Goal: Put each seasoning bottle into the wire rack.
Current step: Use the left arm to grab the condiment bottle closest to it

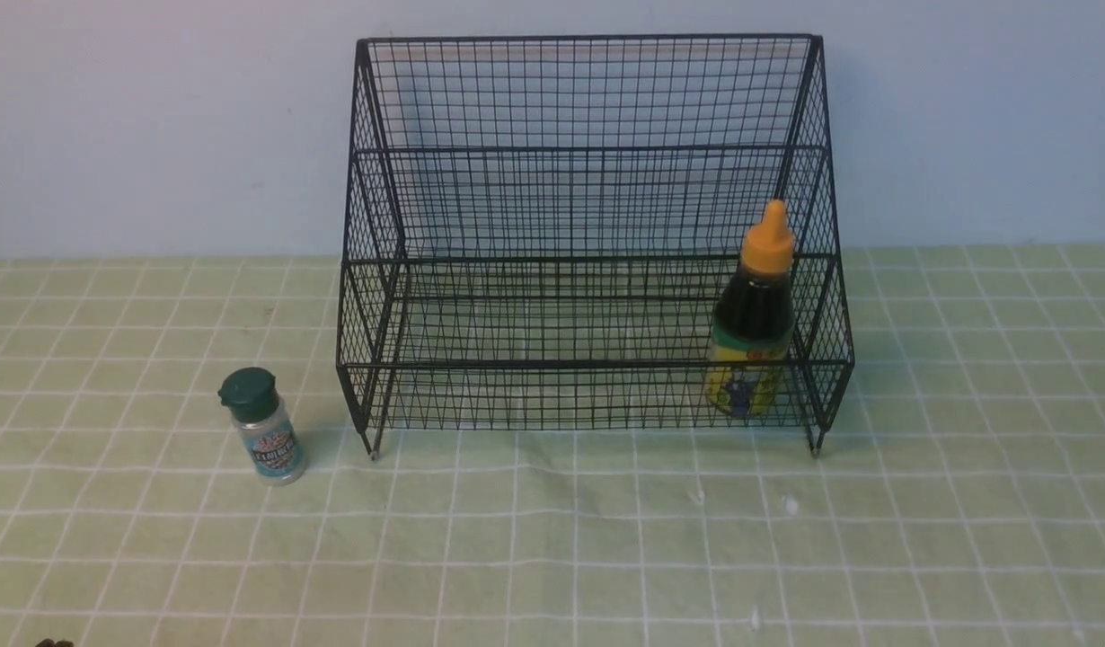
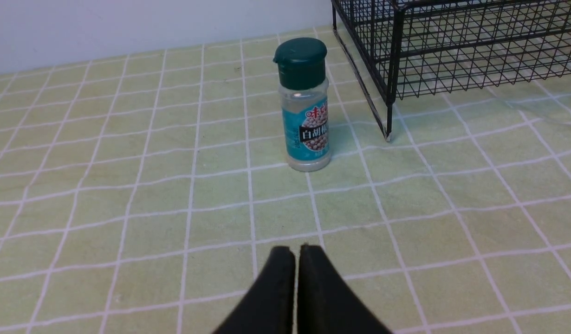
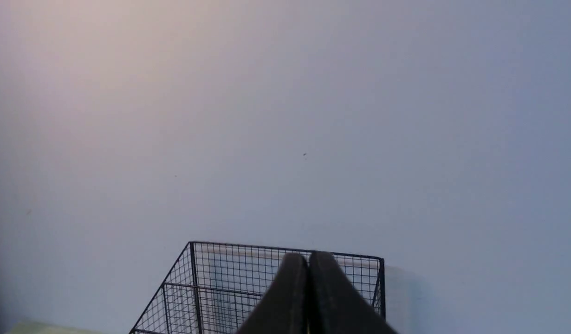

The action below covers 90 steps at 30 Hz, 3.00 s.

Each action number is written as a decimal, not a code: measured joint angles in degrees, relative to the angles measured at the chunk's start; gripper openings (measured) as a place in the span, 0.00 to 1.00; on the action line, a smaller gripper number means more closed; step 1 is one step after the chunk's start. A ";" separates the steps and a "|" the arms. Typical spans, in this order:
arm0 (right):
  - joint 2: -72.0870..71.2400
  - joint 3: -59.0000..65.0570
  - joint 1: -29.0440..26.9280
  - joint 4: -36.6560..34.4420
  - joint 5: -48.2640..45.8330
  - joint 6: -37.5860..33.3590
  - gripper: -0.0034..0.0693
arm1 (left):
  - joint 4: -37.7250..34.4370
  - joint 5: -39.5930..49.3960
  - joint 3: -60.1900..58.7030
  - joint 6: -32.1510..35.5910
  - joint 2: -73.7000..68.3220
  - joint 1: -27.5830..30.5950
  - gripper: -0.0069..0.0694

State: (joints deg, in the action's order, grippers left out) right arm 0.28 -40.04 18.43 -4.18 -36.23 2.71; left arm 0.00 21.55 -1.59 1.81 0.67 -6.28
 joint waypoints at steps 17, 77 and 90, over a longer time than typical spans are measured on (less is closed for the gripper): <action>1.38 10.70 0.00 -5.41 3.96 -3.39 0.03 | 0.00 0.02 0.00 0.00 0.01 0.00 0.08; -0.96 41.02 -19.88 -1.39 13.33 -7.64 0.03 | 0.00 0.07 0.00 0.00 0.01 0.00 0.08; -0.96 41.02 -19.88 -1.39 13.33 -7.64 0.03 | -16.19 -10.65 -0.07 -6.75 0.01 0.00 0.08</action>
State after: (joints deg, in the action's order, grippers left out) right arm -0.67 0.97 -1.45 -5.57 -22.89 -4.93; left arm -16.19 10.90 -1.65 -4.94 0.68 -6.28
